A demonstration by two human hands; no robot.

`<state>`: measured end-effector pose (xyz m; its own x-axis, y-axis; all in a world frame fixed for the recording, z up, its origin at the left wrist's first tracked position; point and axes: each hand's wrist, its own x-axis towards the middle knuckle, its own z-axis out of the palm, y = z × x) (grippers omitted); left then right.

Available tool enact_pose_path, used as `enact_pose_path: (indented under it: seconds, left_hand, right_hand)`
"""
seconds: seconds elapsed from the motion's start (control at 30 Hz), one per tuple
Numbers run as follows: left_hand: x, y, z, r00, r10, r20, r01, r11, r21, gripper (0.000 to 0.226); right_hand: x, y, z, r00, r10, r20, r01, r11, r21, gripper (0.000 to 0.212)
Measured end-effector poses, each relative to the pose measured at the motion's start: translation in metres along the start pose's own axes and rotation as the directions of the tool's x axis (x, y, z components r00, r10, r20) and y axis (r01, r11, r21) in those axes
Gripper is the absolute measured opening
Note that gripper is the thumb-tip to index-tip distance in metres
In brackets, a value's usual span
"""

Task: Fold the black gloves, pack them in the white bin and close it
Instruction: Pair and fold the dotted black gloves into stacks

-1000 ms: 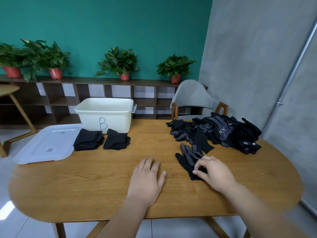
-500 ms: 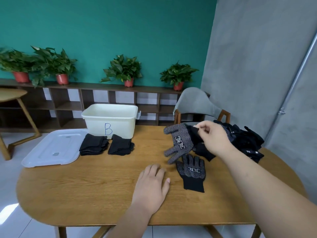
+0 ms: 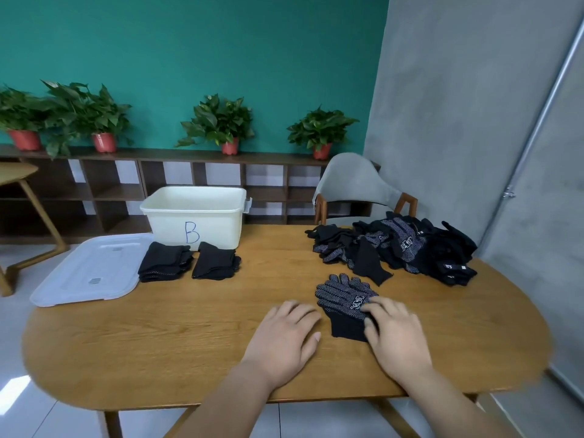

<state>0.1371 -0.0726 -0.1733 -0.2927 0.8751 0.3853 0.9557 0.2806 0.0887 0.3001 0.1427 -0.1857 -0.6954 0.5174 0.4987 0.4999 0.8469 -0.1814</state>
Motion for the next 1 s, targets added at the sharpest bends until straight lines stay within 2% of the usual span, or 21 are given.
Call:
enact_pose_path:
  seconds: [0.07,0.13,0.2,0.27,0.33,0.43,0.6,0.7,0.87,0.93,1.0]
  left_hand:
    - [0.002,0.001,0.002,0.997,0.072,0.025,-0.073,0.997,0.019,0.052]
    - [0.004,0.001,0.004,0.989,0.131,0.065,-0.133,0.991,0.033,0.053]
    - [0.007,0.001,0.005,0.983,0.154,0.098,-0.157,0.987,0.025,0.053]
    - [0.008,0.000,0.005,0.985,0.149,0.082,-0.152,0.988,0.026,0.050]
    - [0.006,0.001,0.004,0.994,0.105,0.040,-0.107,0.994,0.034,0.047]
    - [-0.001,0.003,-0.001,1.000,-0.021,0.000,0.021,0.998,0.058,0.046]
    - [-0.019,-0.003,-0.011,0.979,-0.194,-0.058,0.199,0.976,0.087,0.043]
    - [-0.031,-0.008,-0.018,0.972,-0.223,-0.078,0.231,0.966,0.115,0.041]
    - [-0.049,-0.003,-0.020,0.955,-0.277,-0.110,0.283,0.958,0.047,0.036]
    - [-0.050,0.000,-0.021,0.951,-0.301,-0.071,0.300,0.954,-0.022,0.041]
    - [-0.047,-0.003,-0.021,0.954,-0.296,0.038,0.297,0.955,-0.015,0.059]
  right_hand:
    - [0.001,-0.012,-0.001,0.990,-0.095,0.107,0.091,0.995,0.037,0.032]
    - [0.000,-0.017,-0.001,0.975,-0.164,0.153,0.151,0.984,0.090,0.045]
    - [-0.002,-0.016,-0.002,0.974,-0.162,0.157,0.134,0.975,0.176,0.045]
    - [-0.003,-0.013,-0.005,0.987,-0.101,0.125,0.073,0.975,0.212,0.039]
    - [-0.005,-0.012,-0.003,0.996,-0.059,0.074,0.048,0.990,0.133,0.031]
    - [-0.005,-0.011,0.000,0.999,0.010,0.044,-0.011,1.000,0.013,0.038]
    - [-0.006,-0.012,-0.003,0.997,0.068,-0.032,-0.070,0.995,-0.071,0.025]
    - [-0.007,-0.013,-0.001,1.000,-0.005,-0.012,0.005,0.999,-0.051,0.030]
    - [-0.014,-0.033,-0.013,0.951,-0.306,0.036,0.305,0.951,0.043,0.042]
    - [-0.017,-0.048,-0.017,0.942,-0.324,0.090,0.313,0.943,0.112,0.045]
    - [-0.019,-0.062,-0.015,0.943,-0.275,0.187,0.242,0.953,0.180,0.053]
